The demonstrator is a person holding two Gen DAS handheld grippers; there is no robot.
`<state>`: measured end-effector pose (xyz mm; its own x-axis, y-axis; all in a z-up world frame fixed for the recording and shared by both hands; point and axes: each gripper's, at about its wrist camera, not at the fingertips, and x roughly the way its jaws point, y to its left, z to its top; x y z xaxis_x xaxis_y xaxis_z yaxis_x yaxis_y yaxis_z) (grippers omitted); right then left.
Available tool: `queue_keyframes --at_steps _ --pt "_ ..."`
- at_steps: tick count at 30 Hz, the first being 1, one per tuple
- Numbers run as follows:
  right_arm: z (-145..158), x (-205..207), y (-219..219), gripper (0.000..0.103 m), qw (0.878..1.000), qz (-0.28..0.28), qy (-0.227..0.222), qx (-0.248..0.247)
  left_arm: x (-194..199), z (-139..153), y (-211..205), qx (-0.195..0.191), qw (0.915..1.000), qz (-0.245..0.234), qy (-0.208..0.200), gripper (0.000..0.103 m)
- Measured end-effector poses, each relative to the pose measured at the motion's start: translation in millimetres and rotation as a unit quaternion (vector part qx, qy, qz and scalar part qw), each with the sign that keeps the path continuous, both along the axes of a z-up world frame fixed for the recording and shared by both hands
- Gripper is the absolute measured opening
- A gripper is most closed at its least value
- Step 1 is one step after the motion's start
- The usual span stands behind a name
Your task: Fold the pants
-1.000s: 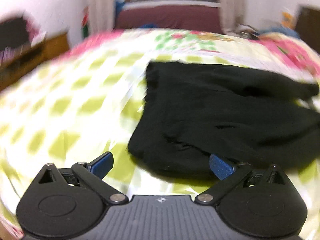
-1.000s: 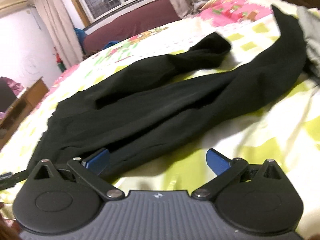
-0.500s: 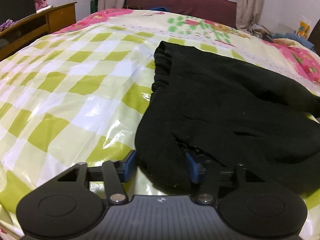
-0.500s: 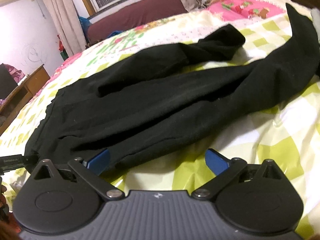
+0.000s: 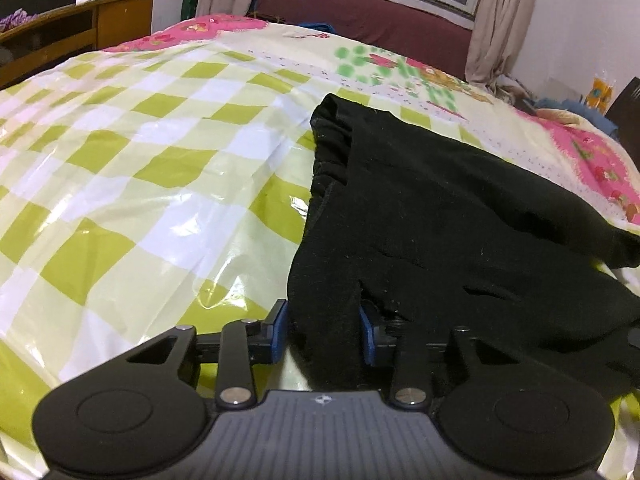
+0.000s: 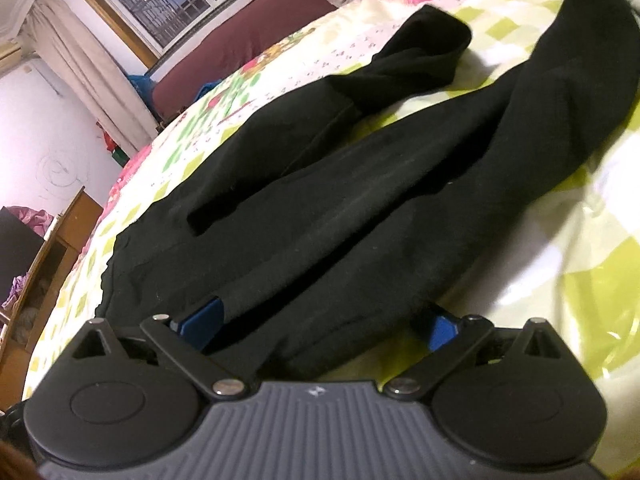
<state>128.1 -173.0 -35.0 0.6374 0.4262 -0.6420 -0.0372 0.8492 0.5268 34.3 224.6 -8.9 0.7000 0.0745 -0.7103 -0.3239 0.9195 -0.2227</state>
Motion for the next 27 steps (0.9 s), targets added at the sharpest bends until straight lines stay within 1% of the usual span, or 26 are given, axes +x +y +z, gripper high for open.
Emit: queue_keyframes --at_steps 2,4,5,6,7,8,9,10,11,12,13,14,17,19,22,25,27 --pt "0.5 2.6 5.5 0.099 1.000 -0.007 0.003 -0.004 1.5 -0.3 -5.0 0.004 1.0000 -0.002 -0.001 0.047" --pt "1.8 2.7 9.3 0.090 1.000 -0.009 0.004 -0.016 1.4 1.4 -9.5 0.013 0.9999 -0.010 -0.003 0.047" --pt "2.5 1.7 10.2 0.078 1.000 -0.013 0.005 -0.026 2.1 1.2 -9.2 0.012 0.9999 -0.010 -0.003 0.047" --pt "2.7 0.6 10.1 0.063 0.999 -0.017 0.008 -0.040 3.2 0.2 -8.8 0.009 0.9999 -0.007 0.001 0.048" --pt "2.6 0.2 9.8 0.053 0.998 -0.024 0.014 -0.057 7.0 -1.9 -8.4 0.002 0.9999 -0.007 0.011 0.051" --pt "2.4 -0.3 8.9 0.035 0.997 -0.033 0.019 -0.067 10.7 -3.6 -8.8 0.000 0.9998 -0.009 0.019 0.051" --pt "1.6 -0.2 6.1 0.029 0.997 -0.039 0.025 -0.067 12.7 -3.7 -10.3 0.005 0.9998 -0.007 0.019 0.051" --pt "1.0 -0.2 2.6 0.029 0.997 -0.040 0.027 -0.056 14.6 -2.6 -13.7 0.014 0.9997 -0.008 0.018 0.051" --pt "1.5 -0.7 0.2 0.025 0.998 -0.042 0.029 -0.048 14.9 -1.6 -16.3 0.021 0.9996 -0.009 0.016 0.050" --pt "2.3 -1.3 -1.0 0.020 0.998 -0.041 0.031 -0.044 12.7 0.3 -17.2 0.020 0.9997 -0.007 0.012 0.047" --pt "3.7 -2.6 -0.7 0.018 0.998 -0.037 0.031 -0.043 9.3 1.1 -14.1 0.013 0.9999 -0.006 0.006 0.041" --pt "5.0 -4.1 0.2 0.014 0.998 -0.032 0.031 -0.043 5.0 3.1 -9.4 0.008 1.0000 -0.004 0.000 0.039" --pt "8.8 -9.9 7.9 0.013 0.998 -0.011 0.028 -0.054 -10.0 10.0 8.6 -0.011 0.9998 0.007 -0.013 0.039" --pt "9.8 -14.5 14.3 0.013 0.998 0.002 0.028 -0.056 -18.5 14.2 15.4 -0.005 0.9998 0.015 -0.015 0.039" --pt "11.4 -21.7 25.9 0.010 0.998 0.028 0.031 -0.055 -25.0 15.3 23.4 0.009 0.9995 0.028 -0.013 0.038" --pt "12.2 -27.8 41.2 0.010 0.997 0.054 0.042 -0.046 -32.3 14.9 40.0 0.012 0.9987 0.048 -0.011 0.038" --pt "9.9 -34.3 55.7 0.010 0.994 0.082 0.052 -0.049 -36.8 14.1 52.1 0.018 0.9979 0.062 -0.009 0.038"
